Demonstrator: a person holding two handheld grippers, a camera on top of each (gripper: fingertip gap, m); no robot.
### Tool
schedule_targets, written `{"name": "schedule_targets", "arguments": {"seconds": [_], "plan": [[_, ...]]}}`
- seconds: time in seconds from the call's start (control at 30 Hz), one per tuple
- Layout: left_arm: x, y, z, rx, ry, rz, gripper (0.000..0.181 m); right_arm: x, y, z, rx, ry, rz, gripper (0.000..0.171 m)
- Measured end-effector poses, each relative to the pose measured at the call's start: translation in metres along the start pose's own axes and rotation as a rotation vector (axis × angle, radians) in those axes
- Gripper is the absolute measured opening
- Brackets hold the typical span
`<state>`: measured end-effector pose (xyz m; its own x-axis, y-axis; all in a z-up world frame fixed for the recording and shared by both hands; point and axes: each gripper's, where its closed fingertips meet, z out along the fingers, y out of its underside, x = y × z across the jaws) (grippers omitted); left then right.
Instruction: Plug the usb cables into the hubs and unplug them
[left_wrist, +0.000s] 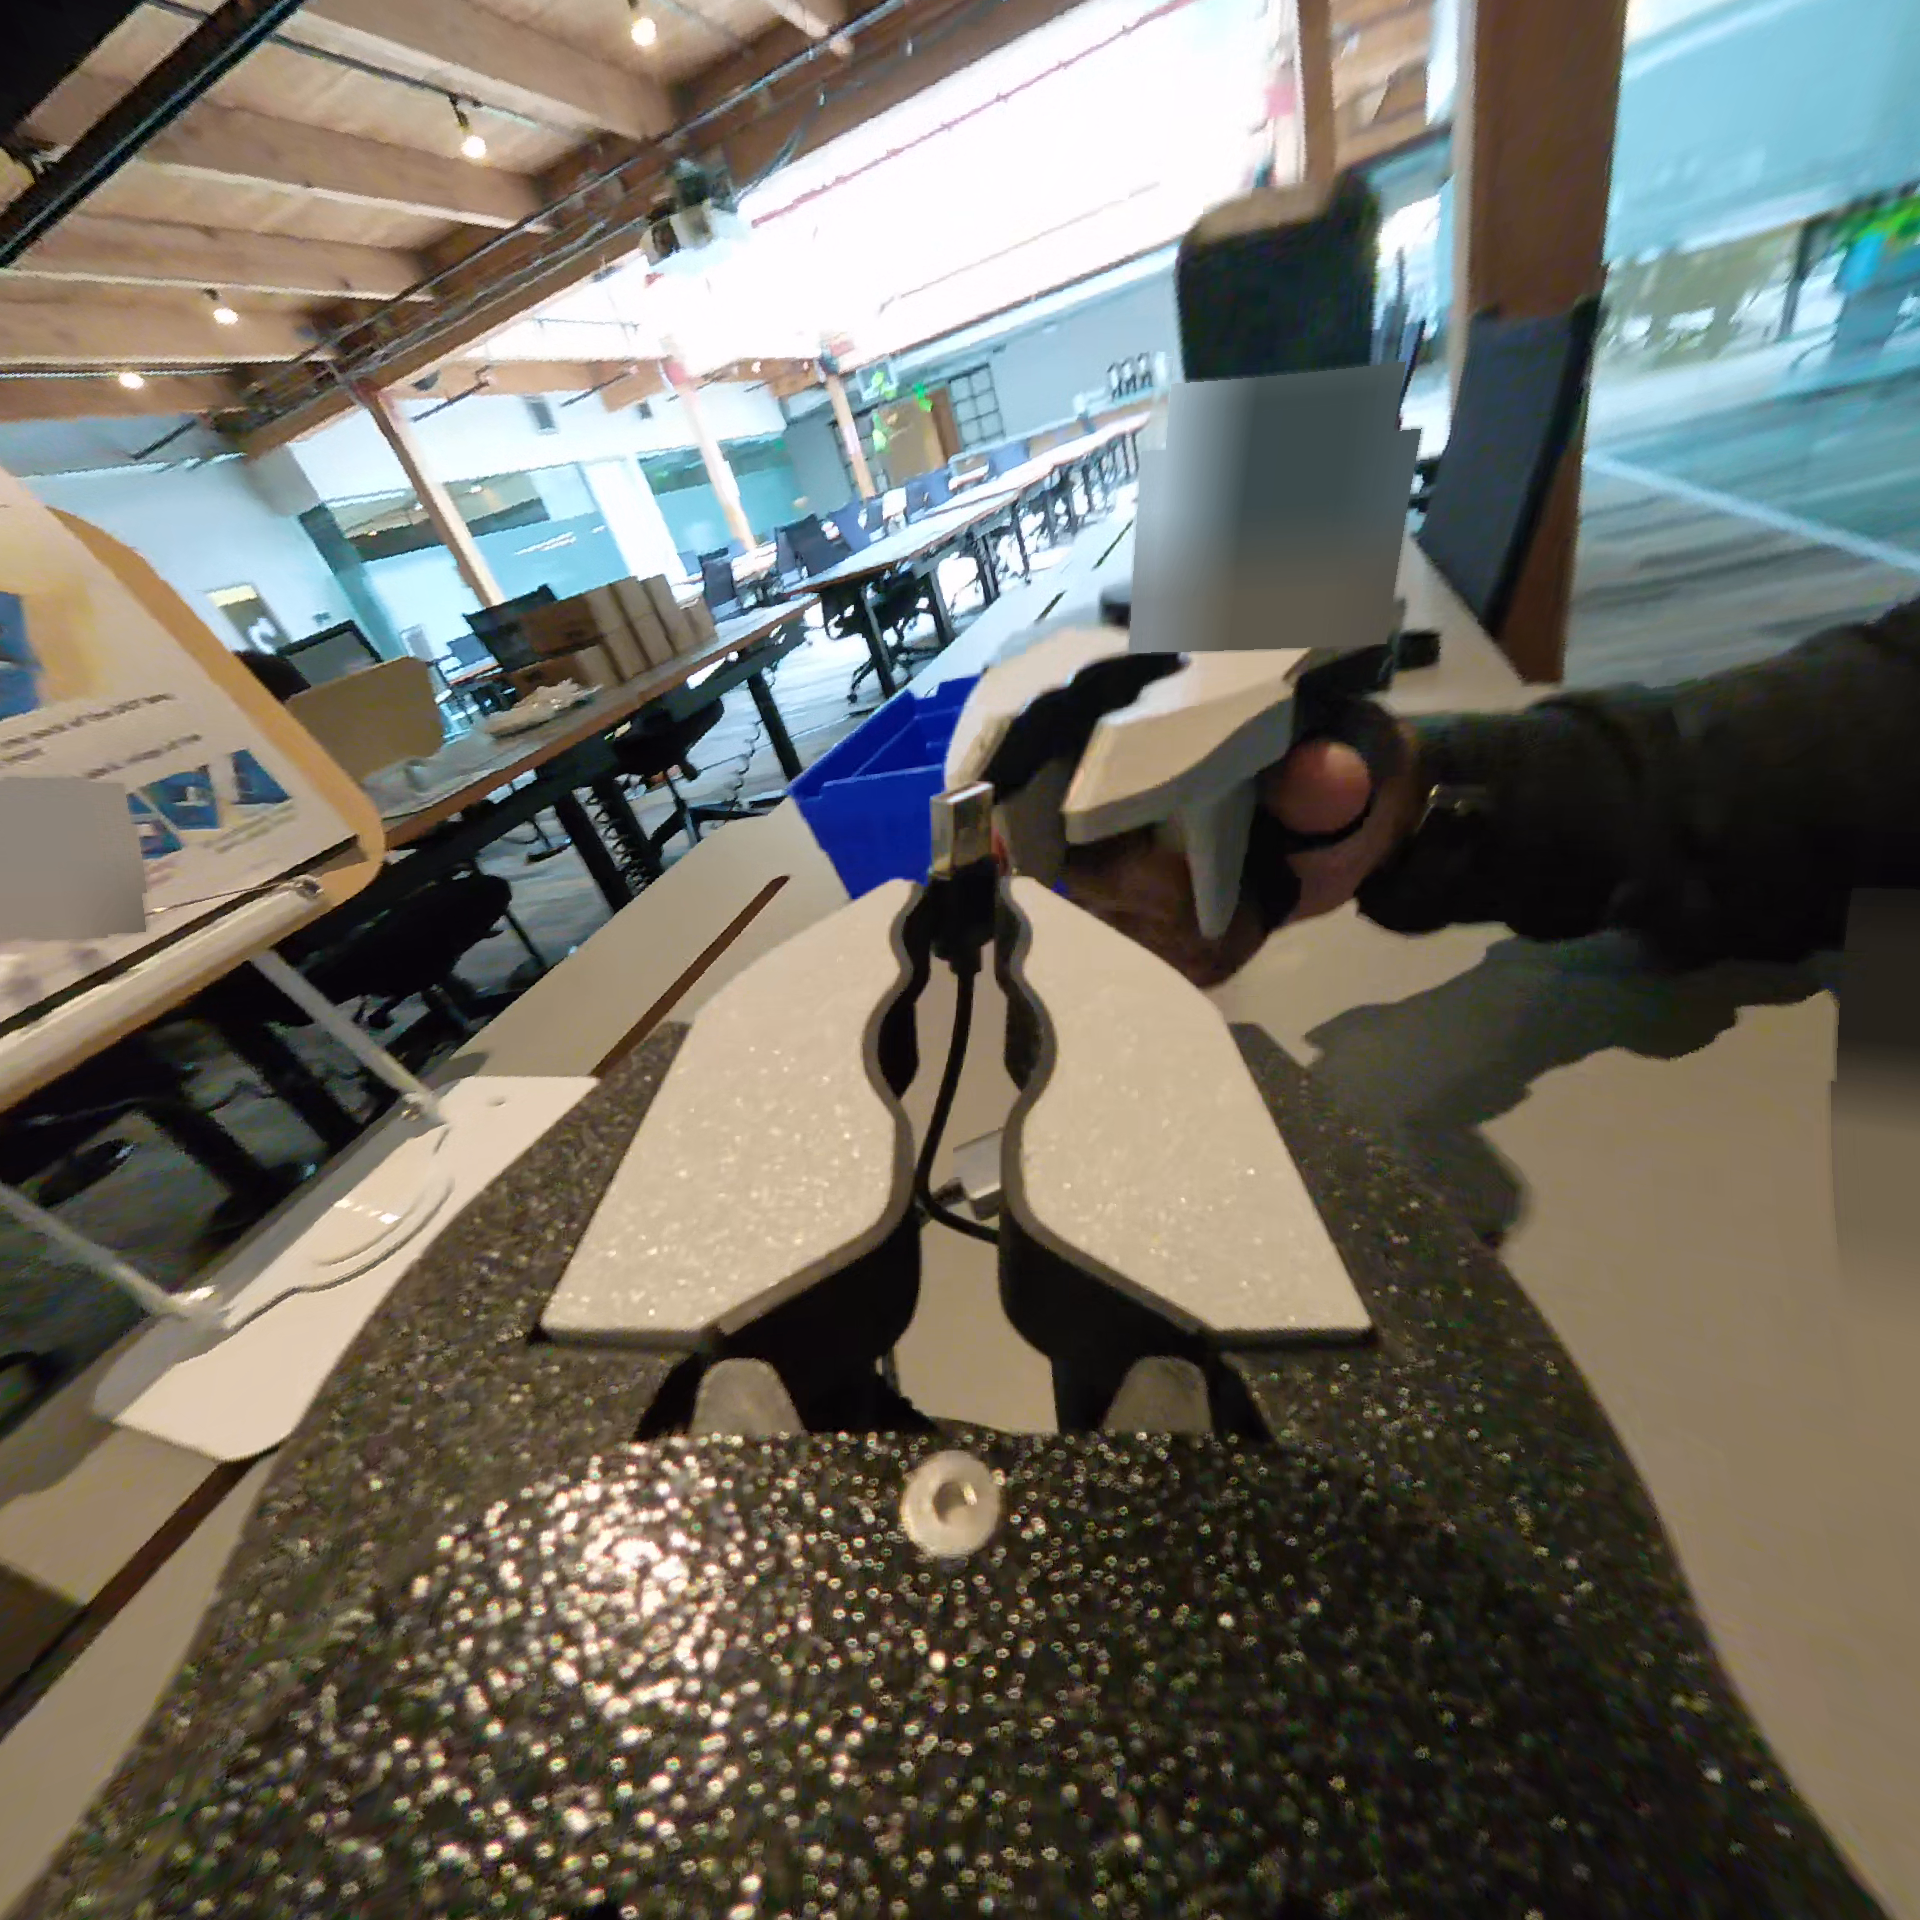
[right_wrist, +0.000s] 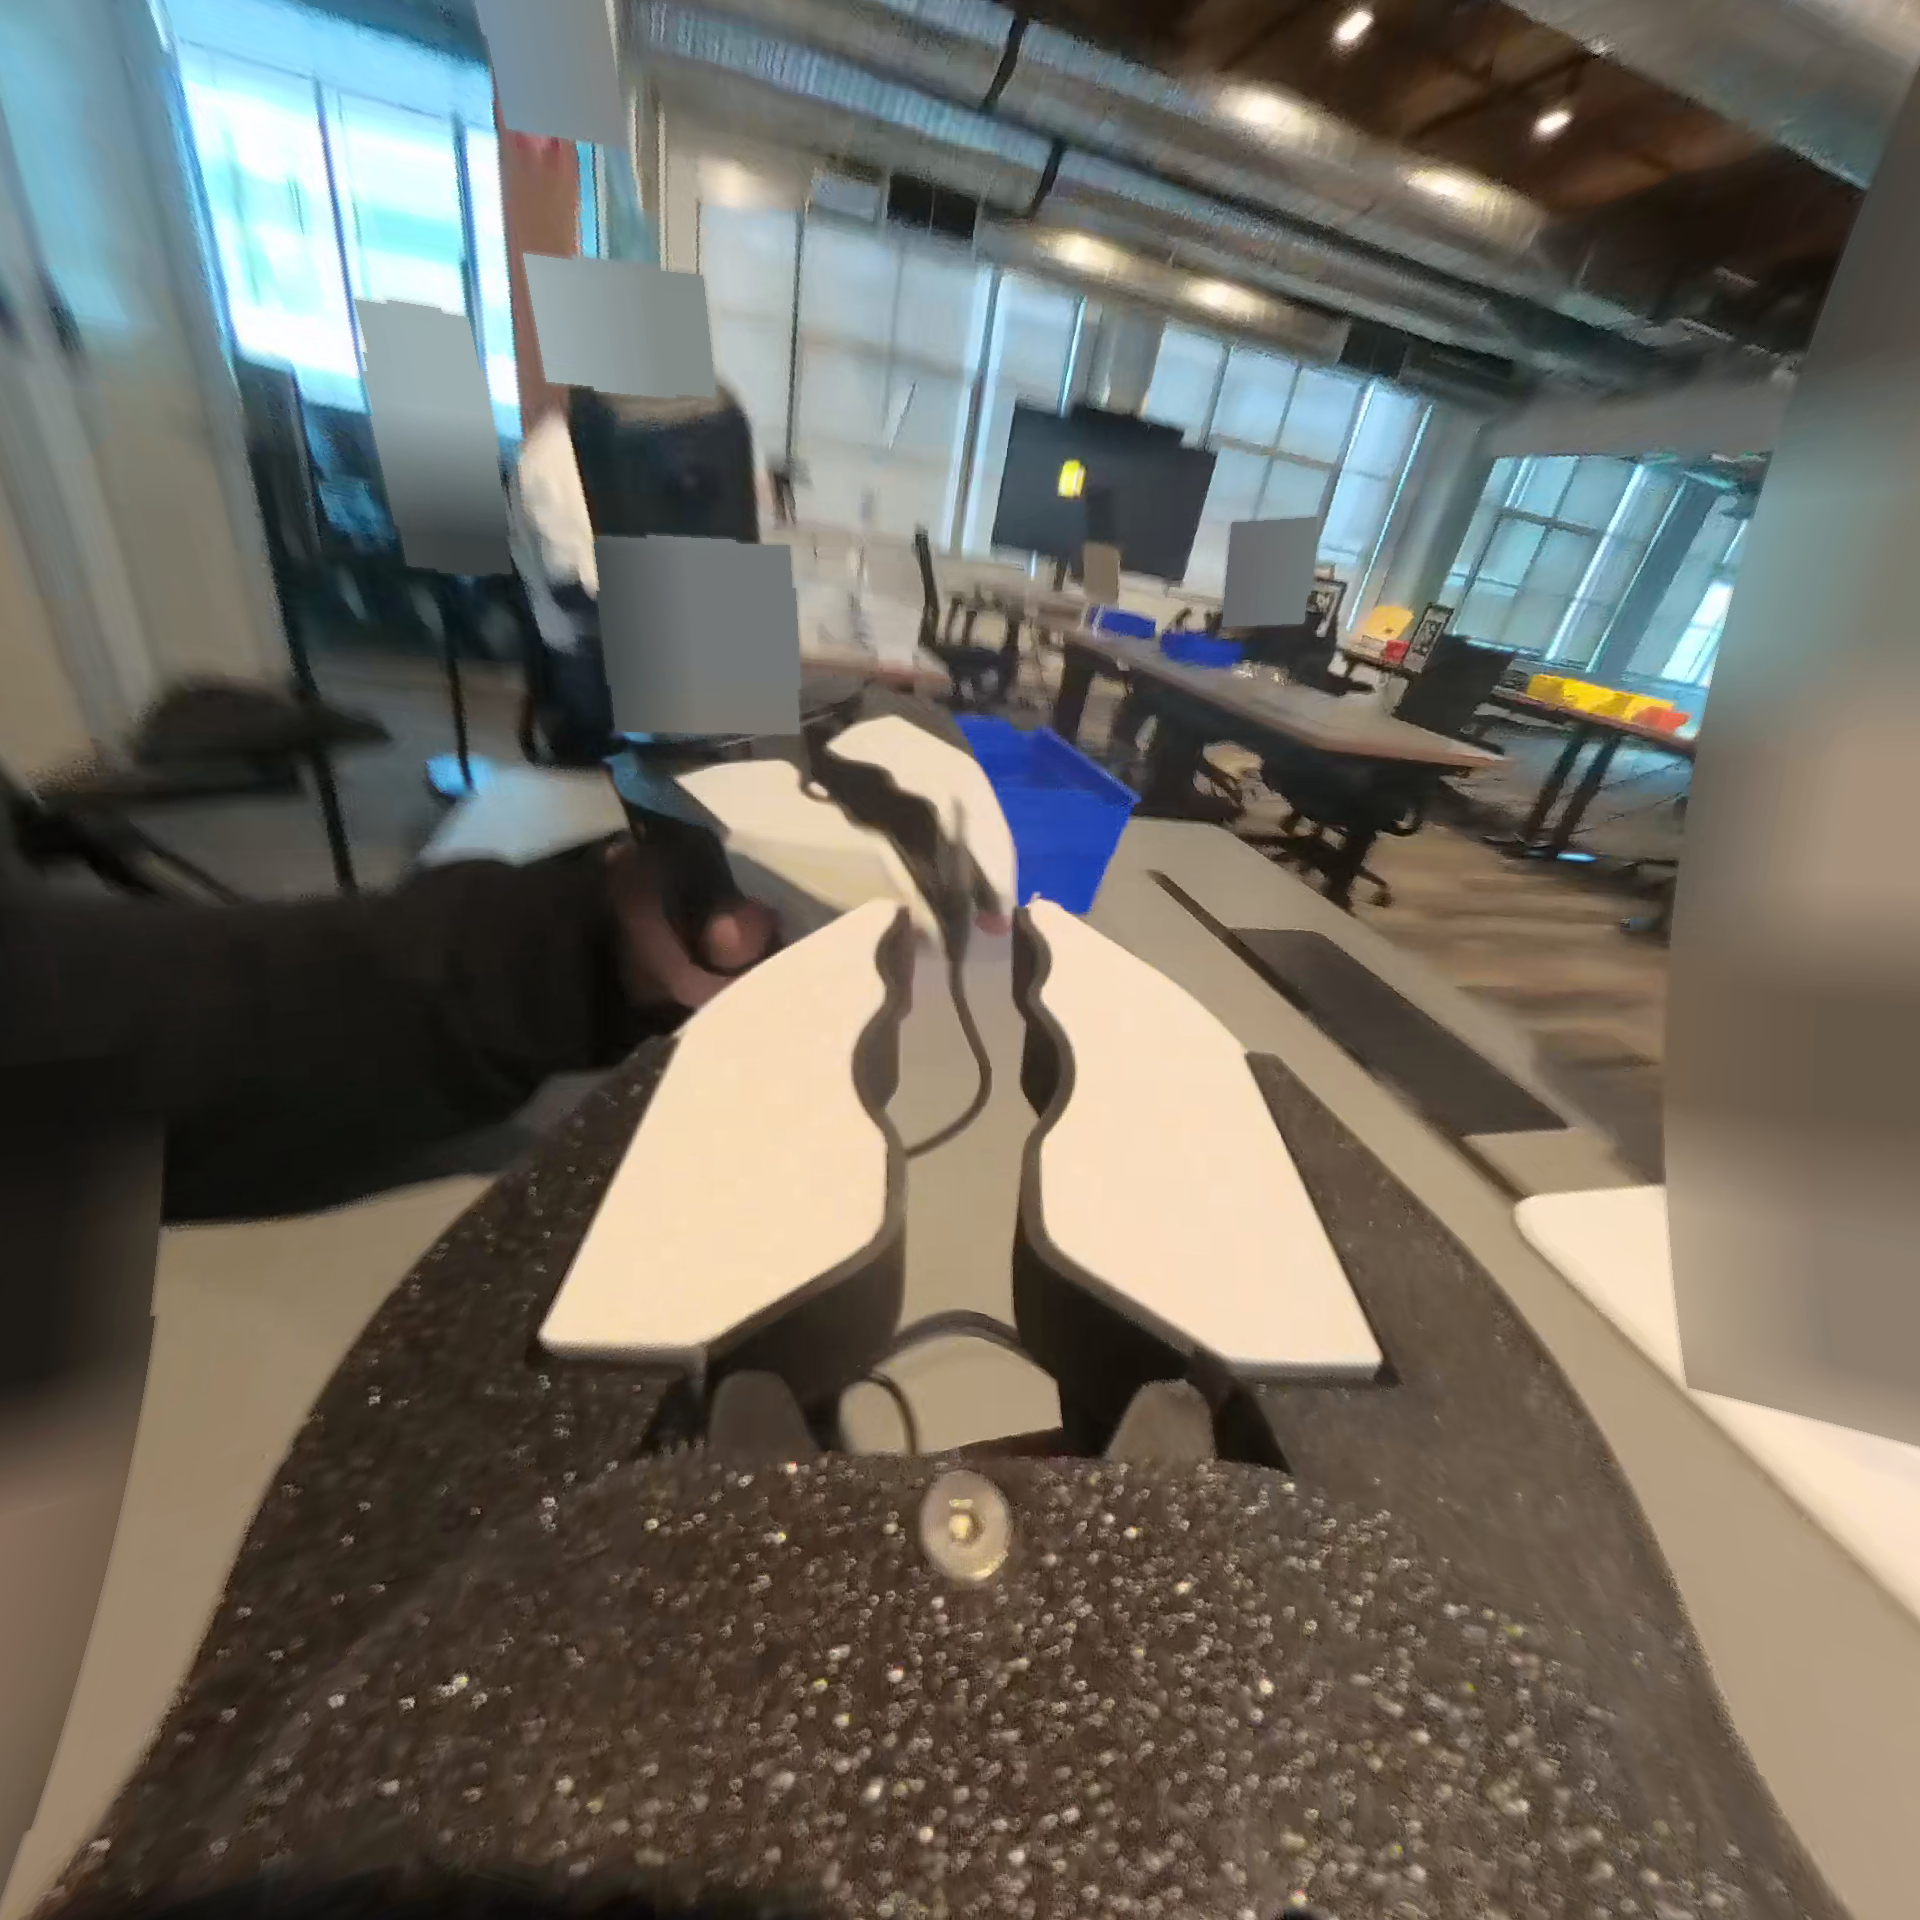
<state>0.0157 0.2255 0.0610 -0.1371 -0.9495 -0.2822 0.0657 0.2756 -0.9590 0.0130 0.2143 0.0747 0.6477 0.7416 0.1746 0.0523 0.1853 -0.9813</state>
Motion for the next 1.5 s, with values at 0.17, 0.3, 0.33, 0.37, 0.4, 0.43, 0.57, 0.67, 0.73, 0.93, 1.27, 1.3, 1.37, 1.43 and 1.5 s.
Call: {"name": "schedule_targets", "arguments": {"seconds": [0.17,0.3,0.33,0.37,0.4,0.43,0.57,0.67,0.73,0.93,1.27,1.3,1.37,1.43,1.5], "plan": [[0.002,0.007,0.003,-0.045,-0.001,0.044,0.011,-0.004,0.005,0.011,-0.093,-0.021,-0.072,0.017],[0.005,0.012,0.004,-0.074,0.014,0.06,0.011,-0.003,0.007,0.013,-0.084,-0.014,-0.067,0.014],[0.006,0.013,0.005,-0.079,0.015,0.061,0.011,-0.003,0.008,0.013,-0.089,-0.015,-0.068,0.012],[0.006,0.013,0.005,-0.082,0.016,0.061,0.011,-0.002,0.009,0.013,-0.098,-0.011,-0.073,0.007],[0.006,0.014,0.006,-0.085,0.017,0.061,0.011,-0.001,0.01,0.013,-0.105,-0.004,-0.079,0.005],[0.006,0.014,0.006,-0.087,0.018,0.06,0.011,-0.001,0.01,0.013,-0.111,-0.003,-0.08,0.005],[0.009,0.016,0.004,-0.076,0.057,0.0,0.011,-0.003,0.012,0.014,-0.114,-0.021,-0.05,0.004],[0.012,0.014,0.002,-0.048,0.099,-0.075,0.015,-0.007,0.008,0.012,-0.05,-0.074,0.028,0.004],[0.014,0.017,0.001,-0.057,0.131,-0.115,0.015,-0.007,0.004,0.009,0.011,-0.105,0.088,0.004],[0.022,0.02,0.004,-0.029,0.199,-0.187,0.01,-0.006,0.009,0.004,0.075,-0.164,0.193,0.004],[0.027,0.013,0.003,0.046,0.273,-0.295,0.007,-0.012,0.011,0.007,0.107,-0.202,0.214,0.004],[0.026,0.013,0.003,0.047,0.279,-0.301,0.007,-0.012,0.011,0.007,0.107,-0.203,0.214,0.004],[0.023,0.017,0.005,0.02,0.262,-0.314,0.007,-0.008,0.015,0.007,0.08,-0.174,0.212,0.005],[0.017,0.026,0.008,-0.038,0.208,-0.312,0.007,0.001,0.025,0.003,-0.02,-0.107,0.195,0.02],[0.011,0.033,0.008,-0.084,0.169,-0.332,0.007,0.017,0.045,-0.011,-0.196,0.014,0.147,0.035]]}}
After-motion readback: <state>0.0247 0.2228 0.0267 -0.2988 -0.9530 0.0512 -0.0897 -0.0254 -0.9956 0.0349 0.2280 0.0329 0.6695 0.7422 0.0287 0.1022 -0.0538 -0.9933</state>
